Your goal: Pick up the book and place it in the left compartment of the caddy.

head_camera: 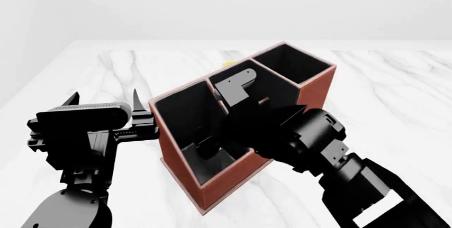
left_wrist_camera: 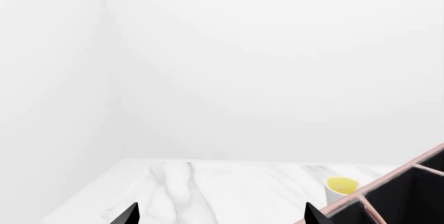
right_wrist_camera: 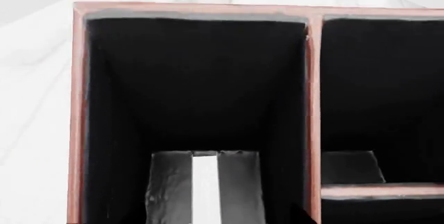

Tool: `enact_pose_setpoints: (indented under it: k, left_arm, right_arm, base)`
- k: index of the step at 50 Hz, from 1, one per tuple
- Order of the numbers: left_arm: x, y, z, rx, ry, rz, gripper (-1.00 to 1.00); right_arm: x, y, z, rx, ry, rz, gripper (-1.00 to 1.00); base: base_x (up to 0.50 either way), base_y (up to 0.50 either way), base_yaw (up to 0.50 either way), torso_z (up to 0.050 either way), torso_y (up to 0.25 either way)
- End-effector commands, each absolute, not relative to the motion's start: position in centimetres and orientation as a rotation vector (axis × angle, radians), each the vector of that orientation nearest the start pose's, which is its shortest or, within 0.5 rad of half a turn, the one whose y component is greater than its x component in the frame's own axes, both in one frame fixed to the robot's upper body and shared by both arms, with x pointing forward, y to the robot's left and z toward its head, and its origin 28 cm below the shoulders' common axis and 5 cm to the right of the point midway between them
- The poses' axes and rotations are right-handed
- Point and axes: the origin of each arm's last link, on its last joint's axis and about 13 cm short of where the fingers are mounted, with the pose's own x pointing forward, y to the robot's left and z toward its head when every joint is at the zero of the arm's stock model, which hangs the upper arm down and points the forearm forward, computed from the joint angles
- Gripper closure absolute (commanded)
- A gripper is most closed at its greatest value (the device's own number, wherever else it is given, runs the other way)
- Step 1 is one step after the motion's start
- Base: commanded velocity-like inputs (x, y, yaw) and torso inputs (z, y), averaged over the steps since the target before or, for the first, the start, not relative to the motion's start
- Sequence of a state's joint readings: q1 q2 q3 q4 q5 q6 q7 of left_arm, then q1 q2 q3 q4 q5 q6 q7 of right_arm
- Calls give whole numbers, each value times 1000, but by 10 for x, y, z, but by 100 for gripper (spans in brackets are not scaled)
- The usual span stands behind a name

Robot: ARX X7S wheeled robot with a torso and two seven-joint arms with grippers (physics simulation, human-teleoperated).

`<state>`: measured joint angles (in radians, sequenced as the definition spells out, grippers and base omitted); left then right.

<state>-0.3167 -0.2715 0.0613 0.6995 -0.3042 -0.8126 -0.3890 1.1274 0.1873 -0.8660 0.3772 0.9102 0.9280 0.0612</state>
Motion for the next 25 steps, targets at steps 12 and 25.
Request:
enact_pose_setpoints:
  k: [12, 25]
  left_arm:
    - [226, 223, 168, 59, -175, 147, -100]
    - [225, 223, 168, 57, -176, 149, -100]
  right_arm:
    - [286, -59, 276, -98, 278, 673, -100]
    - [235, -78, 209, -195, -136, 333, -100]
  base:
    - [0, 0, 0, 0, 0]
    - [0, 0, 0, 0, 0]
